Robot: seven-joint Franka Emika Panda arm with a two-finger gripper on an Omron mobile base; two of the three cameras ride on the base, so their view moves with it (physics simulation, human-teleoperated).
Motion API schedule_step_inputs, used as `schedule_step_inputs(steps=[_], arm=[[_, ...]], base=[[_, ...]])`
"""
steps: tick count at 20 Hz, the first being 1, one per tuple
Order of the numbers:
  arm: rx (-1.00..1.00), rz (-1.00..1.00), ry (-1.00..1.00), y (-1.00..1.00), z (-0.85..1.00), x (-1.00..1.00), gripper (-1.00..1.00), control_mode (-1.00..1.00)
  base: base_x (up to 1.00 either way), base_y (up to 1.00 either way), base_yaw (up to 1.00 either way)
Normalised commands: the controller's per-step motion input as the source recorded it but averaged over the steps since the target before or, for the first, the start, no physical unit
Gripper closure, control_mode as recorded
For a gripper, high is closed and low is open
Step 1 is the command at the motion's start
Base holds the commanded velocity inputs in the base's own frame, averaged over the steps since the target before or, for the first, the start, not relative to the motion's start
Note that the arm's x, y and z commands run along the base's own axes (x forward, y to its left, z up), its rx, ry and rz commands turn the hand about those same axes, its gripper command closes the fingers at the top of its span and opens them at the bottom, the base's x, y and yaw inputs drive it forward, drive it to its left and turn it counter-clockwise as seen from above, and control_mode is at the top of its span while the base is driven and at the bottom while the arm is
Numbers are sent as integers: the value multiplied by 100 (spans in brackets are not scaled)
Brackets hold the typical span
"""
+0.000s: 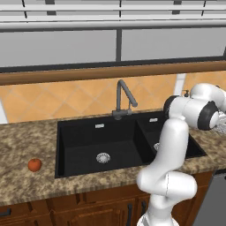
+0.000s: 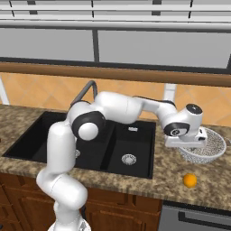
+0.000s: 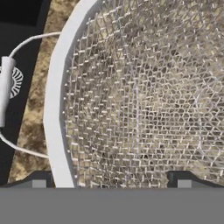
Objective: Put the colander in the sink, put the orange, orange in the colander, and turn on the sink faucet and pour water over the colander.
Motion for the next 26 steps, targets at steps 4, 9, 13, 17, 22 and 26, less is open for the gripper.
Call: schedule_step_inputs(steps=[4,9,13,17,22,26], arm=[[0,0,0,0,-8,0,-100,-100],[0,0,0,0,-1,0,-100,-100],[0,0,0,0,0,0,-100,-100],[0,0,0,0,0,0,100,-100],[0,0,0,0,0,0,100,-100],[0,0,0,0,1,9,100,-100]], base=[[0,0,0],[0,0,0],[0,0,0],[0,0,0],[0,0,0],[0,0,0]])
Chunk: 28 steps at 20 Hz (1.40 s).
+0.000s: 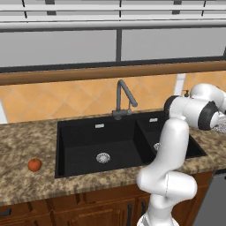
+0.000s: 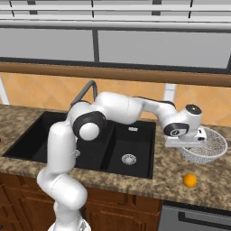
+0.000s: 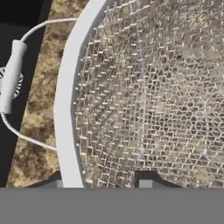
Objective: Put the colander in the sink, put the orange, orange in the colander, and turn on the sink faucet and pour water over the colander.
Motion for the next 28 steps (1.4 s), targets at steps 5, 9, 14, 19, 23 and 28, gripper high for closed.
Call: schedule_step_inputs(steps=[5,9,14,19,23,28], arm=[[-3,0,-9,0,28,-7,100,-100],[-10,-2,-20,6,60,-20,100,-100],[-11,-1,-10,28,47,-20,100,-100],[-7,0,1,63,37,-26,100,-100],[-2,4,5,88,14,-25,100,-100],[0,5,7,87,1,-29,100,-100]], base=[[0,0,0],[0,0,0],[0,0,0],[0,0,0],[0,0,0],[0,0,0]])
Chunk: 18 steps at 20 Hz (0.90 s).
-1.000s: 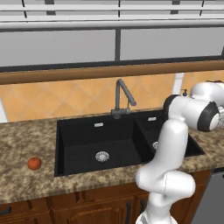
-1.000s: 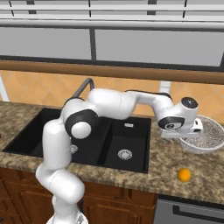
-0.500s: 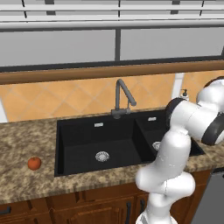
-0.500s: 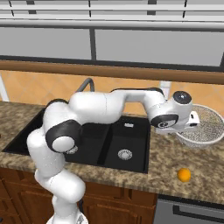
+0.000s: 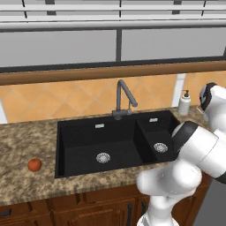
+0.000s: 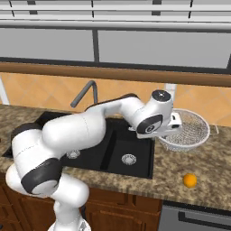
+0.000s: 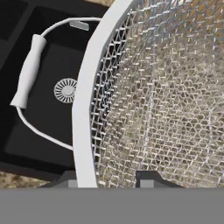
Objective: Put the colander in the sink, put the orange, orange in the colander, and turn on the sink faucet and pour water over the colander.
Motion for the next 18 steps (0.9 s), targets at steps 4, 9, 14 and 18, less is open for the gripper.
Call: schedule_step_inputs(steps=[4,9,14,18], arm=[[0,5,6,86,5,-19,100,-100],[0,6,11,79,2,-4,100,-100],[0,5,11,83,0,-3,100,-100],[0,5,14,83,0,-10,100,-100]], base=[[0,0,0],[0,0,0],[0,0,0],[0,0,0]])
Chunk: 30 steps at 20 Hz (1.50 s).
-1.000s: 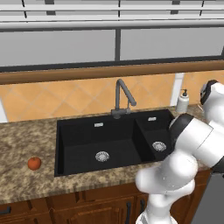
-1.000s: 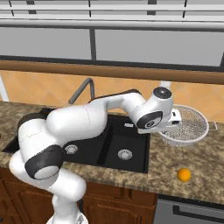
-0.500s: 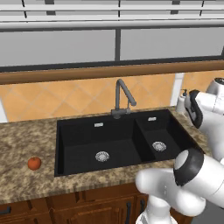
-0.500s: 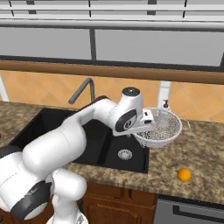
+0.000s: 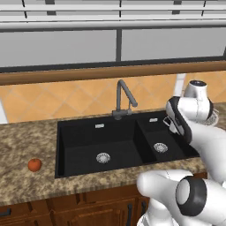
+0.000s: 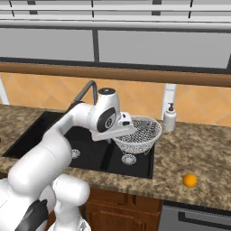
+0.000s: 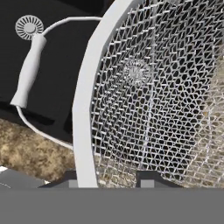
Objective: Put the colander in the sink, put the orange, orange in the colander, and turn on the sink faucet and pour water over the colander.
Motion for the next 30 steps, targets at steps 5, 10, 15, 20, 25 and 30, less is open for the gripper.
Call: schedule_step_inputs(steps=[5,10,15,20,25,30], arm=[[0,7,12,72,0,-10,100,-100],[0,5,12,73,0,-7,100,-100],[0,3,9,76,0,-4,100,-100],[0,0,4,82,-3,0,100,-100],[0,0,0,69,-12,0,100,-100],[0,1,-5,56,-20,0,100,-100]], base=[[0,0,0],[0,0,0],[0,0,0],[0,0,0],[0,0,0],[0,0,0]])
